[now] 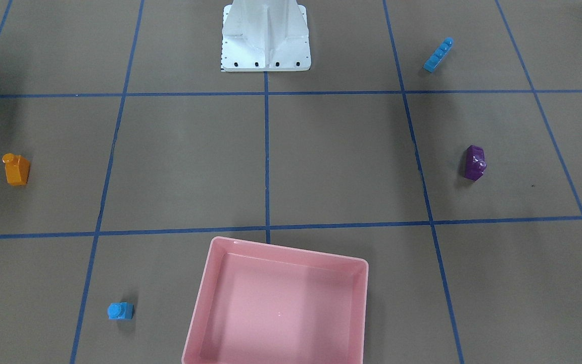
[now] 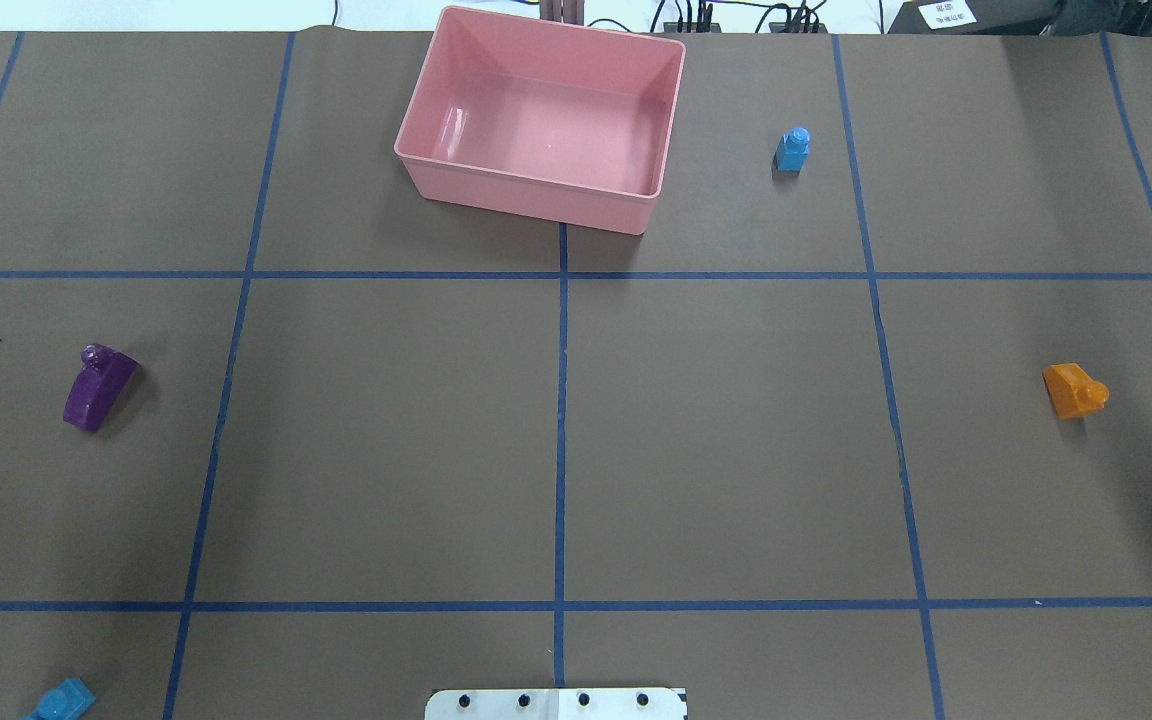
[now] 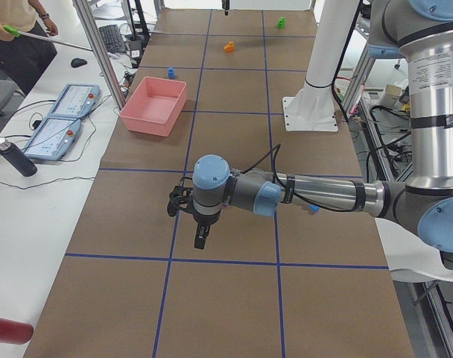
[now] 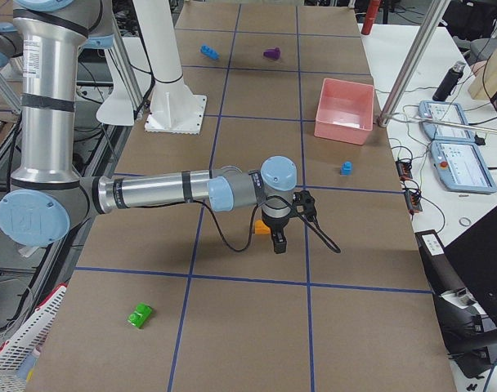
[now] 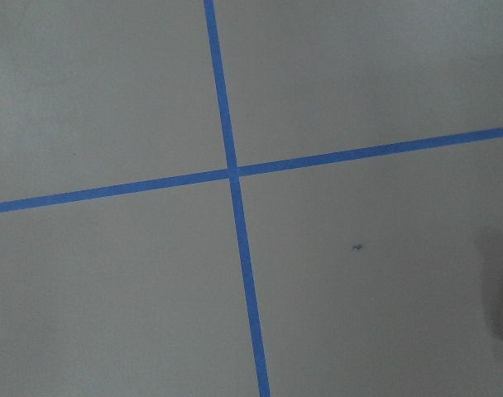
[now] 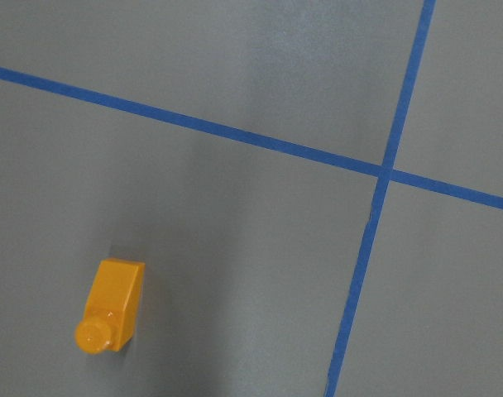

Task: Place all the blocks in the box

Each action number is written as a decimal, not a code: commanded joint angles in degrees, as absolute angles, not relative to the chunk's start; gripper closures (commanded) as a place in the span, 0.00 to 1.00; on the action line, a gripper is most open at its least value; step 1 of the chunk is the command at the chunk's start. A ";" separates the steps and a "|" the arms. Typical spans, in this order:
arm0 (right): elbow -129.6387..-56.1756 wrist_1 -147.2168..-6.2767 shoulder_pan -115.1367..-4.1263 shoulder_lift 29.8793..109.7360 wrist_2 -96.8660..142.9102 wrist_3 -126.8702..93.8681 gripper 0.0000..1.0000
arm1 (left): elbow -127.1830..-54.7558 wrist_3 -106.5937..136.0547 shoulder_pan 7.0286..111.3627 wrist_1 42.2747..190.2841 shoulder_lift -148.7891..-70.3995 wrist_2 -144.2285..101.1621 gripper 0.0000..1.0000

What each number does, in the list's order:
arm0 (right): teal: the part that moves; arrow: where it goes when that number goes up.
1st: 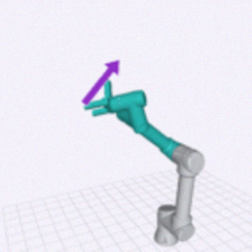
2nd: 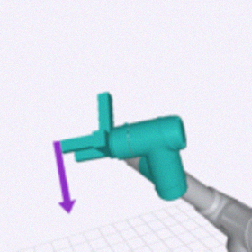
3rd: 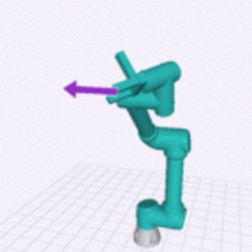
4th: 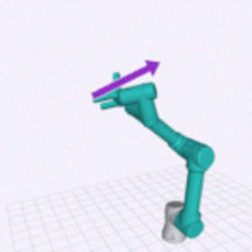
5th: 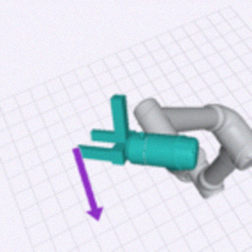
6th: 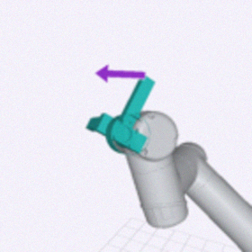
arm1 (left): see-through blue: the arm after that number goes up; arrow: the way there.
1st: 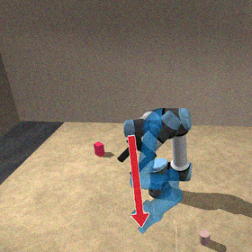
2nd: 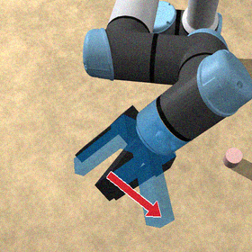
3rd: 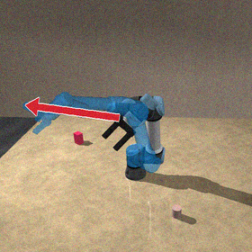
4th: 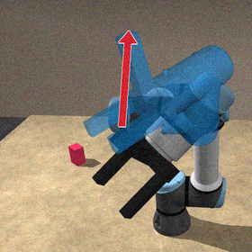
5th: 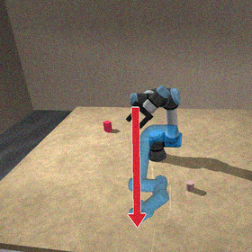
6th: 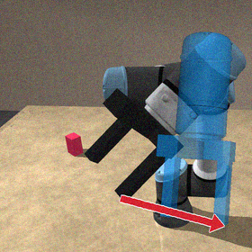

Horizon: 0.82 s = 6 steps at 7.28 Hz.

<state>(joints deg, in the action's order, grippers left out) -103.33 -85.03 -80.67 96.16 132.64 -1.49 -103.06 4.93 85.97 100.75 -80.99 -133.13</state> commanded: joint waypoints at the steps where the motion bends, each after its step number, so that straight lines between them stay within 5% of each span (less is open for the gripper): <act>1: -102.92 -85.08 -80.68 96.06 132.45 -1.49 0.00 | -102.83 5.10 85.96 101.59 -80.95 -133.24 0.00; 6: -103.01 -84.99 -80.60 95.98 132.63 -1.58 0.00 | -103.01 4.92 85.96 103.45 -80.68 -133.15 0.00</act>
